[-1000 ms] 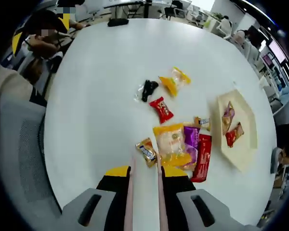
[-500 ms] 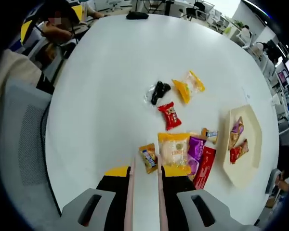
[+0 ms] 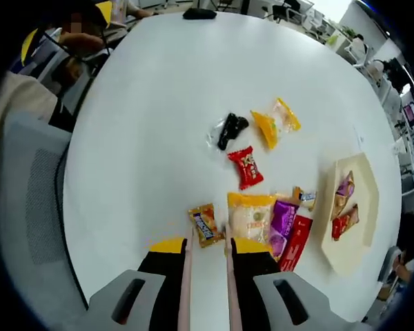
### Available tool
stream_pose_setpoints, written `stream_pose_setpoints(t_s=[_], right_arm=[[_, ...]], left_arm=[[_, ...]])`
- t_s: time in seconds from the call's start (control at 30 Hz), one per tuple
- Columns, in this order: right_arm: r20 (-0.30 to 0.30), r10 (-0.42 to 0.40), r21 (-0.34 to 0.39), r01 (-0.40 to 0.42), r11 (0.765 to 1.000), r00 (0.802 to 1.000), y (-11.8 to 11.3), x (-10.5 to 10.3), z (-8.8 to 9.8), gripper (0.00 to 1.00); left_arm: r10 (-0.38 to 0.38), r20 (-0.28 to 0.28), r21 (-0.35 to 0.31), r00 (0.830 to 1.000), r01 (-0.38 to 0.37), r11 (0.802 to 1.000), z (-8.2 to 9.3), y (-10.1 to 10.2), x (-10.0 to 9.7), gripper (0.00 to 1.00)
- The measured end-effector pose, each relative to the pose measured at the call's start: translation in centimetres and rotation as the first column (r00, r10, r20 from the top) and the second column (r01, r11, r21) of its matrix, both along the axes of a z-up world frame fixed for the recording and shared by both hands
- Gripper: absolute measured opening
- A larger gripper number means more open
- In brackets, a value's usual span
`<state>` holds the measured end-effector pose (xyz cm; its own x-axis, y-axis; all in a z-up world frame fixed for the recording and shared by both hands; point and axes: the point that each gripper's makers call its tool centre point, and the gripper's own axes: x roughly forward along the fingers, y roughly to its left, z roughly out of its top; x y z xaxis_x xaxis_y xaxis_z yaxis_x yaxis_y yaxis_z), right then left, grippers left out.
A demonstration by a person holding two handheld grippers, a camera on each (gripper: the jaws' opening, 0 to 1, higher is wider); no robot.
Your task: Place the target food into the container with the food tongs after gripping and lifting it, then release it inside without dropping or visibly crushing the food.
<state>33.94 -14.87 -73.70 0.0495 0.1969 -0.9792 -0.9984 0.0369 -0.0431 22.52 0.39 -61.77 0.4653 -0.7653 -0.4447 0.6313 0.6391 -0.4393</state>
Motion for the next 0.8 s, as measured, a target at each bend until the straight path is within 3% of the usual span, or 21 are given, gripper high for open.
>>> stream_pose_setpoints(t_s=[0.8], right_arm=[[-0.018,0.002,0.003,-0.002,1.000,1.000,0.66,-0.03,-0.34,0.25]], left_arm=[[0.011,-0.003,-0.007,1.000,-0.011,1.000,-0.06,0.22,-0.23,0.55]])
